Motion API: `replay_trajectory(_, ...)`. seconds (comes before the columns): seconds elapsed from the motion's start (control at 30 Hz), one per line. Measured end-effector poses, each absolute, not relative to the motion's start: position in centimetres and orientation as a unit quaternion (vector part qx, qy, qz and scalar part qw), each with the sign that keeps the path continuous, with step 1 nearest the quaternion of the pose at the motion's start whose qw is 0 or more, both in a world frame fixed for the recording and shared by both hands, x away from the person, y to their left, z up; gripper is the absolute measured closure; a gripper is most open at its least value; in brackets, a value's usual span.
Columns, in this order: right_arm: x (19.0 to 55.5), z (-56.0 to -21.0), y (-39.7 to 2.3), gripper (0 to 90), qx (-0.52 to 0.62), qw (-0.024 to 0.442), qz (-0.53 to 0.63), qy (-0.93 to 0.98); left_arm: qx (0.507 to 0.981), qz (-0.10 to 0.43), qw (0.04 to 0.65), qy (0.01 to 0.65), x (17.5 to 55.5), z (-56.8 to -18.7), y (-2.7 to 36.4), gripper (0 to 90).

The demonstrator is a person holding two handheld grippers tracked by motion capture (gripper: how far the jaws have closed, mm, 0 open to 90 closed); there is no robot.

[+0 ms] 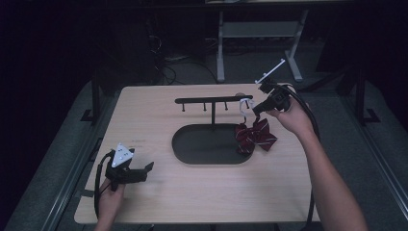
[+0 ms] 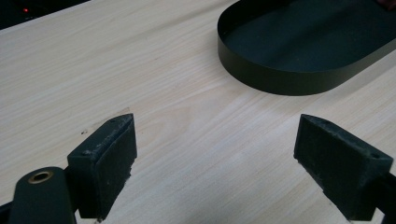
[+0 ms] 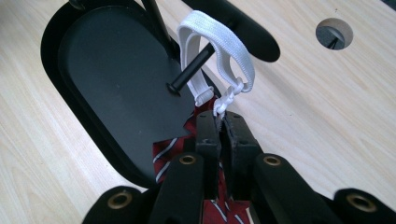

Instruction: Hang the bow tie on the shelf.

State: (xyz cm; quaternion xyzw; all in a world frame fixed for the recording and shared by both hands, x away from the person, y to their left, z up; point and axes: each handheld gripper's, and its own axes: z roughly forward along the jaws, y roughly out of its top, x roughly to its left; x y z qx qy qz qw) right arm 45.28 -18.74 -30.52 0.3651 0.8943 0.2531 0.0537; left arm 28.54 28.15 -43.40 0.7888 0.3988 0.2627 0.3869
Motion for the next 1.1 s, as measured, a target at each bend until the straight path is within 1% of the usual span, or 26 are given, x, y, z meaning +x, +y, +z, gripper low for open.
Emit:
replay_trajectory(0.67,45.2,-31.6,-19.1,85.1,0.365,0.037,0.247,0.897,0.788,0.260,0.389,0.400,28.8,-43.5,28.2,13.1)
replay_trajectory(1.1,45.2,-32.2,-19.2,83.1,0.365,0.033,0.242,0.898,0.787,0.260,0.391,0.401,28.9,-43.5,28.2,13.1)
